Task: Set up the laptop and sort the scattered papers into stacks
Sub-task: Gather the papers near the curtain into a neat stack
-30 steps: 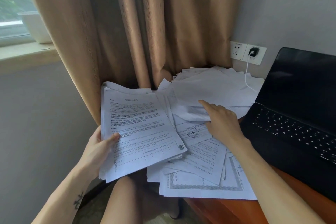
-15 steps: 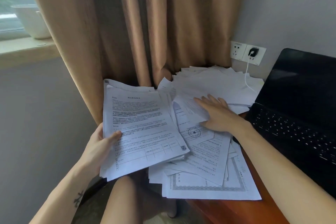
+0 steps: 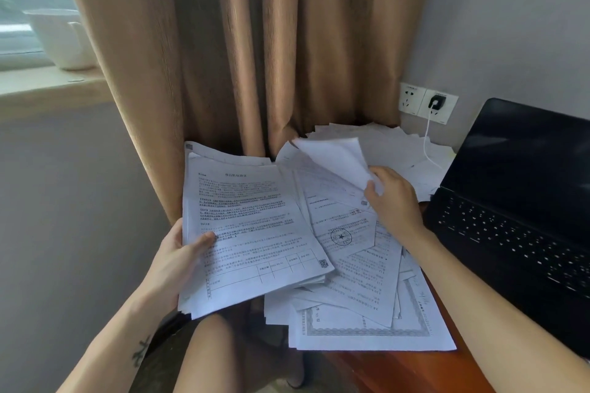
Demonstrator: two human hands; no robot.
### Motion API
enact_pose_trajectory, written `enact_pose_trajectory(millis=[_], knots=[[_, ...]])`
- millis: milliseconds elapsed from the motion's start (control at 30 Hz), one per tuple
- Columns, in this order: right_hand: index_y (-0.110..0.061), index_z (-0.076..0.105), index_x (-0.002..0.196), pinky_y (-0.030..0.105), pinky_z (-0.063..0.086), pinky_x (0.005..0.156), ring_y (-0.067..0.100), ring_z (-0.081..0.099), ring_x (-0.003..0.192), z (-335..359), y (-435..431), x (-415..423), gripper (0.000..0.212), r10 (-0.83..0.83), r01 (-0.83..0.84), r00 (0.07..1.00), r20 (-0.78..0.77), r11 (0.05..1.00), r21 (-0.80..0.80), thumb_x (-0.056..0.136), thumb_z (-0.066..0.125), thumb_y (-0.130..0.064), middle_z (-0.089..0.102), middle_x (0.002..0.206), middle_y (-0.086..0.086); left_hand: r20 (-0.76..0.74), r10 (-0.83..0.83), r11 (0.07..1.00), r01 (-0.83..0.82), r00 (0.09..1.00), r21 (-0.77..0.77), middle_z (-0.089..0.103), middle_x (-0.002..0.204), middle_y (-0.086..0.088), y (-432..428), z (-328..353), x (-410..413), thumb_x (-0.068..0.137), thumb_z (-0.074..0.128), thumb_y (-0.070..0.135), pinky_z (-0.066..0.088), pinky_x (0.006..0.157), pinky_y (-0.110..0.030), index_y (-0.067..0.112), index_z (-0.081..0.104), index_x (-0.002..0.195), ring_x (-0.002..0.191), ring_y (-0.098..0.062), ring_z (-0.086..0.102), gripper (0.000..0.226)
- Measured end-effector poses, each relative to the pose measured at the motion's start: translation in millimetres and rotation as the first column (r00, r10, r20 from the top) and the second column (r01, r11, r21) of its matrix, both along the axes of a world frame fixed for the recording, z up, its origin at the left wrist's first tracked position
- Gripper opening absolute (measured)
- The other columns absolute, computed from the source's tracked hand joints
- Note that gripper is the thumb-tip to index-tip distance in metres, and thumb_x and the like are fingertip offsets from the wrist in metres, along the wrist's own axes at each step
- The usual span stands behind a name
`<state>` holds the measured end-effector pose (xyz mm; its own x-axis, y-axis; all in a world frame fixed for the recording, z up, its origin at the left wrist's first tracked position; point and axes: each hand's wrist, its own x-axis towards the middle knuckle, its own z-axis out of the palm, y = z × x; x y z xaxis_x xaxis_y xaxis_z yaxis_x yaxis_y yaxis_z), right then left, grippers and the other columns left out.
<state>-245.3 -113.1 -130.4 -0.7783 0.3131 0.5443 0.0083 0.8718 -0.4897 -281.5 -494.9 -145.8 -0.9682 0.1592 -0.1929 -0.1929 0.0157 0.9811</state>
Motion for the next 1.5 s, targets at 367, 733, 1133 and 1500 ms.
enact_pose_trajectory(millis=[367, 733, 1133, 1500], knots=[[-0.017, 0.072, 0.095, 0.027, 0.035, 0.082, 0.012, 0.052, 0.096, -1, -75, 7, 0.047, 0.388, -0.375, 0.922, 0.008, 0.885, 0.274, 0.068, 0.062, 0.02, 0.064, 0.097, -0.009, 0.071, -0.073, 0.996, 0.069, 0.995, 0.051, 0.08, 0.106, -0.005, 6, -1, 3, 0.101, 0.067, 0.015, 0.062, 0.074, -0.043, 0.025, 0.063, 0.126, 0.091, -0.029, 0.078, 0.027], [-0.034, 0.071, 0.07, 0.015, 0.037, 0.094, 0.004, 0.047, 0.111, -11, -53, 34, 0.052, 0.422, -0.389, 0.889, 0.179, 0.901, -0.192, 0.089, 0.058, 0.013, 0.061, 0.109, -0.008, 0.276, -0.059, 0.984, 0.01, 0.959, 0.177, 0.078, 0.113, -0.009, 2, 0, -5, 0.108, 0.046, 0.051, 0.054, 0.099, -0.053, 0.022, 0.07, 0.122, 0.106, -0.034, 0.073, 0.04], [-0.031, 0.067, 0.115, 0.014, 0.031, 0.111, -0.015, 0.039, 0.128, -18, -83, 26, 0.051, 0.426, -0.407, 0.871, 0.244, 0.905, -0.127, 0.096, 0.046, 0.012, 0.045, 0.146, -0.019, 0.084, -0.125, 0.99, 0.13, 0.989, -0.052, 0.073, 0.12, -0.003, 3, -2, 2, 0.101, 0.059, 0.003, 0.058, 0.092, -0.052, 0.028, 0.057, 0.133, 0.105, -0.03, 0.073, 0.041], [-0.045, 0.041, 0.144, 0.026, 0.012, 0.114, -0.002, 0.016, 0.137, -8, -66, 104, 0.061, 0.199, -0.266, 0.782, 0.591, 0.964, 0.027, 0.089, 0.059, -0.066, 0.029, 0.142, -0.032, -0.006, -0.001, 1.0, 0.001, 1.0, -0.027, 0.073, 0.117, -0.003, -24, 7, -4, 0.102, 0.055, -0.003, 0.056, 0.096, -0.052, 0.03, 0.058, 0.131, 0.101, -0.03, 0.071, 0.043]])
